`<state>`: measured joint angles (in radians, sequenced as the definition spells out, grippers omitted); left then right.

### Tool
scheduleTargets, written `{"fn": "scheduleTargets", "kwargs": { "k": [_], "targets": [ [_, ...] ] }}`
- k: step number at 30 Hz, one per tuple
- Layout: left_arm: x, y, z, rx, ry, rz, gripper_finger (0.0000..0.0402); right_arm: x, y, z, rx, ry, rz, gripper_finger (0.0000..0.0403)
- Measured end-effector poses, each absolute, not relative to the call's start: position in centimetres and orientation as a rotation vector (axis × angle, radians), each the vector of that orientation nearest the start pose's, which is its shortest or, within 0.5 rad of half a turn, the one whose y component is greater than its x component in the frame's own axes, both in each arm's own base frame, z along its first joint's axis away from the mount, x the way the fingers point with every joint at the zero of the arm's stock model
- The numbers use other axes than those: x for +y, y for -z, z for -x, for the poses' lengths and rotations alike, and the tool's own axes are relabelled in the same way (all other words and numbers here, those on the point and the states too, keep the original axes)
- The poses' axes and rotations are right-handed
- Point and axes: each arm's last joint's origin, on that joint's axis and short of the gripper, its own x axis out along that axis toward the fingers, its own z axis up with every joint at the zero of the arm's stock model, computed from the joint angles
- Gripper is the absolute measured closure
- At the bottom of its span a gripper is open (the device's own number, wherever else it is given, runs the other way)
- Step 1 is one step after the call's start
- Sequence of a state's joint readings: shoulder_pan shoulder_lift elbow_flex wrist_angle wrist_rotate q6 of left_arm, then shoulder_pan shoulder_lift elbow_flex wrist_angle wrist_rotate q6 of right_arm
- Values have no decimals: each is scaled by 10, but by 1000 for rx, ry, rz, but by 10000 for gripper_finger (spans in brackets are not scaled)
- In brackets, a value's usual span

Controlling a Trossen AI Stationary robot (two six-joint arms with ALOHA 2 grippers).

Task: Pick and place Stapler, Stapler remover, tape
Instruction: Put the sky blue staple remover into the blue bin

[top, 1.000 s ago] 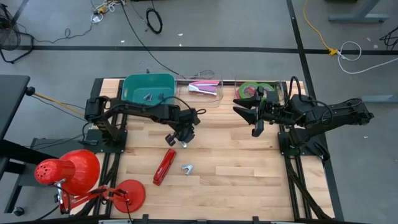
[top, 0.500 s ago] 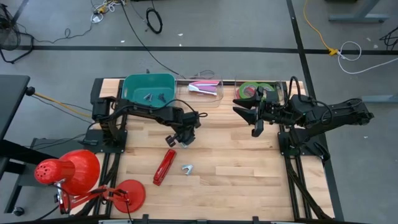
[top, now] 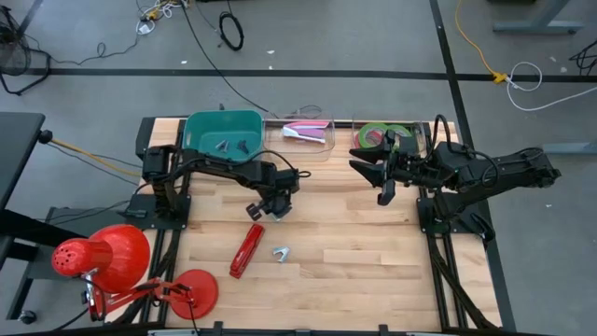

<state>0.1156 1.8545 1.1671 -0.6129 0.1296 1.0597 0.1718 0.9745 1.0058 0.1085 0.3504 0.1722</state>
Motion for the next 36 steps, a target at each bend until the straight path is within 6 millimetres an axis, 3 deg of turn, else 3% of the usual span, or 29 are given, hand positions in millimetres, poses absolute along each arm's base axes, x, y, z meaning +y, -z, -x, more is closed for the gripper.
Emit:
{"fn": "scheduleTargets", "kwargs": {
  "k": [6,22,36],
  "targets": [
    [37,-155,-344,1151,685,-741,284,26,-403,-207,-151,167,-207,257],
    [37,-155,-344,1162,653,-695,386,26,-403,-207,-151,167,-208,257],
    [36,-155,-344,1162,656,-697,394,26,-403,-207,-152,166,-211,257]
  ]
}}
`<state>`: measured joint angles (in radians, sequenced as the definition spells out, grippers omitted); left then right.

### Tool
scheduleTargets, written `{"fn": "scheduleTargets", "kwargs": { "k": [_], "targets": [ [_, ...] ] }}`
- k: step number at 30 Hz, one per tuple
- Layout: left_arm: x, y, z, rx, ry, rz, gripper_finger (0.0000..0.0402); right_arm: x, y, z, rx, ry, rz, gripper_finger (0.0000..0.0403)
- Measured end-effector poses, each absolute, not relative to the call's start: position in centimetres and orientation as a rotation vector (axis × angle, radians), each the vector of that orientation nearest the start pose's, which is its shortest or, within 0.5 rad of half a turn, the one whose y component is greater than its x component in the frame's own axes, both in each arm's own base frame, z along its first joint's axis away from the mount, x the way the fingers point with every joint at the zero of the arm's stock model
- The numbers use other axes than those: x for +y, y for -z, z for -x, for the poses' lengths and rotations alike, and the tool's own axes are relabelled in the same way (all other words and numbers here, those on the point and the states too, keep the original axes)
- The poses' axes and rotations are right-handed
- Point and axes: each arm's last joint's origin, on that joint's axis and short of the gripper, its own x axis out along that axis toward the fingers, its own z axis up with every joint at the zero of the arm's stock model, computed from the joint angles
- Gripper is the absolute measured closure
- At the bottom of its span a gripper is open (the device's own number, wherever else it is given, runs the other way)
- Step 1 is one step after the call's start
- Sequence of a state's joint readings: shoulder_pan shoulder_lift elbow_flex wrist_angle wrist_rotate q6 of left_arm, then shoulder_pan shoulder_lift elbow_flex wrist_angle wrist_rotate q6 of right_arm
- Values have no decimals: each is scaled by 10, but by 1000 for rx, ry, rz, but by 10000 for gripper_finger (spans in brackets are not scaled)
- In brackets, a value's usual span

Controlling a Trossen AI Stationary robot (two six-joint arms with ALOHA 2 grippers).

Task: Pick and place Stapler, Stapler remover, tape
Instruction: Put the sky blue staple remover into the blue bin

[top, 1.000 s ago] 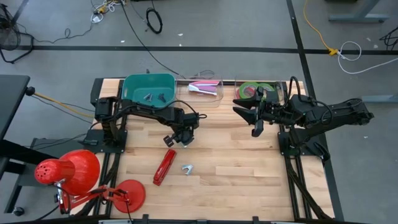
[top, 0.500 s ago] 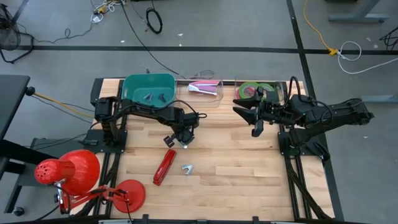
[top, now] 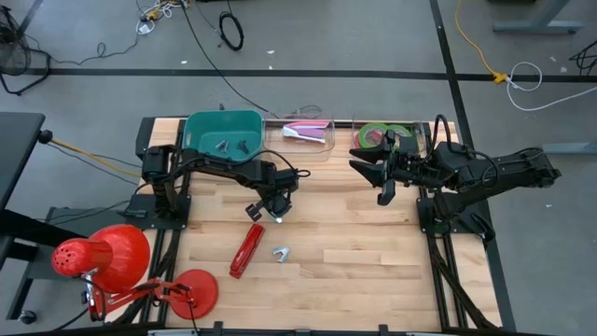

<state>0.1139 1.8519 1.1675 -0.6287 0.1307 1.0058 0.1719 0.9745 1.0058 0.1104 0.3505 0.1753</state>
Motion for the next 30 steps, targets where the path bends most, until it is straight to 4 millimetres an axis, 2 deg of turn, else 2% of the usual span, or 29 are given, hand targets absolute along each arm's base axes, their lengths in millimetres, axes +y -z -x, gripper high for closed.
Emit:
{"fn": "scheduleTargets", "kwargs": {
  "k": [7,11,23,30],
  "targets": [
    [35,-156,-343,1166,653,-693,396,26,-403,-207,-153,166,-211,257],
    [35,-163,-343,1157,637,-688,397,26,-403,-207,-153,166,-211,257],
    [38,-205,-350,1146,535,-714,398,26,-404,-207,-164,176,-181,257],
    [40,-223,-354,1154,500,-743,398,26,-405,-207,-167,176,-179,257]
  ]
}}
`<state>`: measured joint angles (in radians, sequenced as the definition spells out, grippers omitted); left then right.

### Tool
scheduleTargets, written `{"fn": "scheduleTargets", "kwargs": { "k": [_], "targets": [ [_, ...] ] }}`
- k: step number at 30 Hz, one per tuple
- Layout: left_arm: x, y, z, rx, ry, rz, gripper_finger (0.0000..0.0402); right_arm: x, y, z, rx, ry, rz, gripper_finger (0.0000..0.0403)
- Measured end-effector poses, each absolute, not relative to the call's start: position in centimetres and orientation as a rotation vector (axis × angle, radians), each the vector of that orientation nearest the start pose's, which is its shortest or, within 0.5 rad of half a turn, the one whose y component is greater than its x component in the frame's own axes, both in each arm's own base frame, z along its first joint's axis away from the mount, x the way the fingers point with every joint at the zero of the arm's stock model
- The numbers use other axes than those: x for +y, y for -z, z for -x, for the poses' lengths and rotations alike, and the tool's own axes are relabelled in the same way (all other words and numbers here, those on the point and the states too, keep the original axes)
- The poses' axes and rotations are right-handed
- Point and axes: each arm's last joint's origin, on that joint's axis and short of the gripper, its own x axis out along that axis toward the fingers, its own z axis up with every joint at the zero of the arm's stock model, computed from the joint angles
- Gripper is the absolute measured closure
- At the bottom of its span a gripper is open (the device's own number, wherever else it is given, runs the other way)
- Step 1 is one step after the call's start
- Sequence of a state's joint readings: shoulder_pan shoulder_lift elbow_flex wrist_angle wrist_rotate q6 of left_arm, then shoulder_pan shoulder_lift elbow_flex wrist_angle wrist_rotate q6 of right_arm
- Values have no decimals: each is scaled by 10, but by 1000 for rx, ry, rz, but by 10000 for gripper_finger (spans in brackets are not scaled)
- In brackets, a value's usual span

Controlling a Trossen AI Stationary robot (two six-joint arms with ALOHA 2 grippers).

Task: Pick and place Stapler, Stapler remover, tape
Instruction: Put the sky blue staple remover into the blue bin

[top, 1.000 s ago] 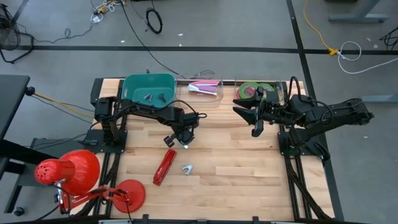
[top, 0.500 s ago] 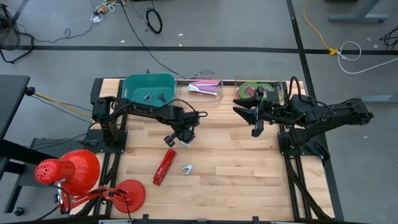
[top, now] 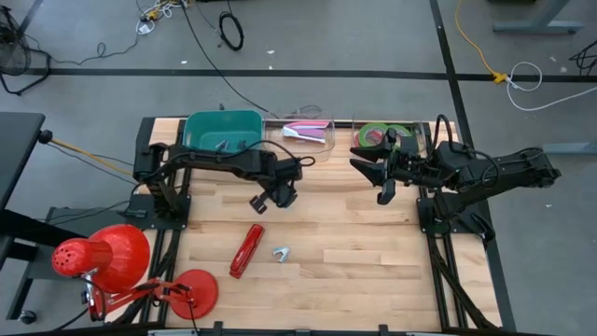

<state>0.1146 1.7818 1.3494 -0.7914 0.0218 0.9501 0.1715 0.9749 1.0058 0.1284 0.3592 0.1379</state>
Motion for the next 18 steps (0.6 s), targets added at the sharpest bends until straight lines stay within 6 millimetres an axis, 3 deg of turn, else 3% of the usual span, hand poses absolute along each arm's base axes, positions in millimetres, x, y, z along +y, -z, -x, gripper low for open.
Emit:
{"fn": "scheduleTargets", "kwargs": {
  "k": [10,18],
  "targets": [
    [47,-238,-354,1222,402,-723,400,26,-405,-207,-165,178,-164,257],
    [62,-282,-357,1139,272,-669,401,26,-405,-207,-167,177,-164,257]
  ]
}}
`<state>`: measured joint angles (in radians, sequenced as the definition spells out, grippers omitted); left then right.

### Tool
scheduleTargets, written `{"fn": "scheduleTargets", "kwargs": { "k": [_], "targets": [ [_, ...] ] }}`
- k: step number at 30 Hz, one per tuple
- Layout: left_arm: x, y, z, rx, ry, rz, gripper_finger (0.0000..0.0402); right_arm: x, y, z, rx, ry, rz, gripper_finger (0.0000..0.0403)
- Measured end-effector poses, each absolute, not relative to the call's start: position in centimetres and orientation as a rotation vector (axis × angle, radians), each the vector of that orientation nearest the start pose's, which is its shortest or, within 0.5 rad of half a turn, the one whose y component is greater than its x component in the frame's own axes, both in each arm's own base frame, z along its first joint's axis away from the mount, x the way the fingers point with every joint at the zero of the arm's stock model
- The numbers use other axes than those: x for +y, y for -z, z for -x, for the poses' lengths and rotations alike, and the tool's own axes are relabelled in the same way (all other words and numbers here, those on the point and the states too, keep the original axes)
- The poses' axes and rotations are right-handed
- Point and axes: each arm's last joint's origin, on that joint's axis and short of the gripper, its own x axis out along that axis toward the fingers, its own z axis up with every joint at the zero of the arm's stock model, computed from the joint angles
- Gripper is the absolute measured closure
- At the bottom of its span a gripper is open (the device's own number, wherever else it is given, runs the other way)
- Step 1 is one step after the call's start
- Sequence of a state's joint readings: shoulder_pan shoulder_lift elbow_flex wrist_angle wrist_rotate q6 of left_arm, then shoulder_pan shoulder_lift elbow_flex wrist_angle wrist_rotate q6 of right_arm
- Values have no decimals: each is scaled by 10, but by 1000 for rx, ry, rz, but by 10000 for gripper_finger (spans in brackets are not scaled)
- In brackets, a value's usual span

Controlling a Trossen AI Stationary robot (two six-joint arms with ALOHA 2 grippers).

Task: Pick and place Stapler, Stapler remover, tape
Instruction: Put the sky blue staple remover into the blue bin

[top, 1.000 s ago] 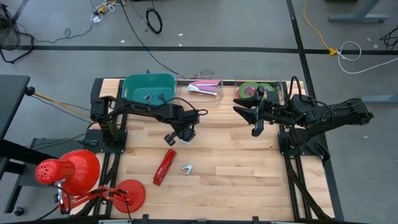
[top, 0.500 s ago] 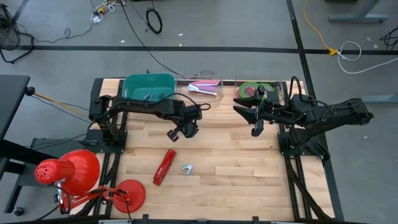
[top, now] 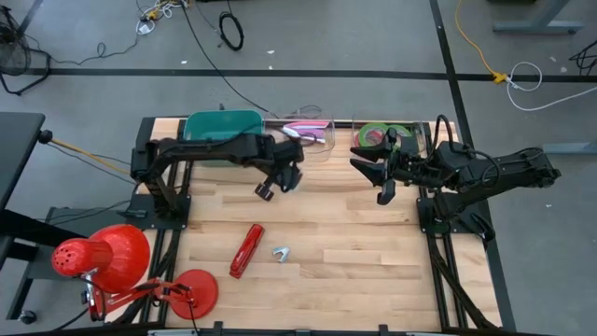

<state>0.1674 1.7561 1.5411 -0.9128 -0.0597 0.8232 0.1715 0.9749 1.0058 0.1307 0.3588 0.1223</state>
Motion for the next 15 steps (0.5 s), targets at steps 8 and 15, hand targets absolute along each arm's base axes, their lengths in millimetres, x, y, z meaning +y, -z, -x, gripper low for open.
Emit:
{"fn": "scheduleTargets", "kwargs": {
  "k": [8,15],
  "targets": [
    [85,-323,-351,1132,163,-649,401,26,-406,-207,-175,177,-166,257],
    [104,-350,-338,1157,96,-562,401,26,-406,-207,-175,173,-166,257]
  ]
}}
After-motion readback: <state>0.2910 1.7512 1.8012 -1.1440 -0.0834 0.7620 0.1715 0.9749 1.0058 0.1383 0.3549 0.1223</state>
